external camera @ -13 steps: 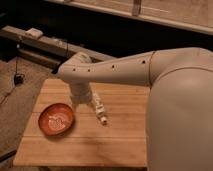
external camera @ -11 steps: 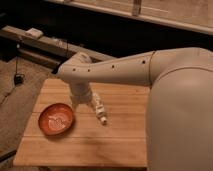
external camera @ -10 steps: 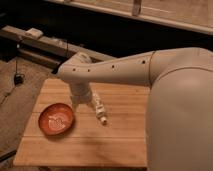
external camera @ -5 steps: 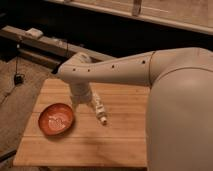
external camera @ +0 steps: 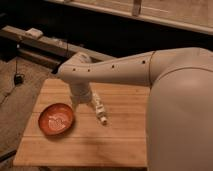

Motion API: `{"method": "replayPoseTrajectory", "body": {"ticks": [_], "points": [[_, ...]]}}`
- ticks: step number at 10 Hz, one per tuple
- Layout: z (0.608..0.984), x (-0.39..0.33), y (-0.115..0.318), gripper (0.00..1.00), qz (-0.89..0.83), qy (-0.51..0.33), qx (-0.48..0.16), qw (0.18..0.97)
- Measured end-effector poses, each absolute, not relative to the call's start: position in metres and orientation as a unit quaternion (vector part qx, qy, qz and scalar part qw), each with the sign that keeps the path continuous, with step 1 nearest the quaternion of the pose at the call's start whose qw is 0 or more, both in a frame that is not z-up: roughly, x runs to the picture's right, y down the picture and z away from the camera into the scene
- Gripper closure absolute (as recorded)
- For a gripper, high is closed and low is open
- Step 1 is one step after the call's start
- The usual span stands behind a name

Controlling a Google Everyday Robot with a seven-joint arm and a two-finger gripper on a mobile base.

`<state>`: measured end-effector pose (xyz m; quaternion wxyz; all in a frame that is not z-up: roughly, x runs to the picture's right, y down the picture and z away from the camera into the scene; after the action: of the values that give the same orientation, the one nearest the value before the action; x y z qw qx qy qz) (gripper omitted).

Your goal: Place the bottle in the ceramic bowl

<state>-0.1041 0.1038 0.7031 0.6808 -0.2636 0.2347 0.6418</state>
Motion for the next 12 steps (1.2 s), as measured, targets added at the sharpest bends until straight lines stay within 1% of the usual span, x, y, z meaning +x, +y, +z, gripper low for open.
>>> {"method": "replayPoseTrajectory", "body": {"ticks": [5,7,9,12], "points": [[0.708,-0.103,0.099,0.35,0.64,0.233,-0.263,0.683],[0.726,-0.093,0.085,0.35,0.639,0.23,-0.262,0.685],[0.755,-0.075,0.067,0.35,0.638,0.224,-0.267,0.687],[0.794,-0.061,0.058,0.35,0.616,0.196,-0.296,0.703]]}}
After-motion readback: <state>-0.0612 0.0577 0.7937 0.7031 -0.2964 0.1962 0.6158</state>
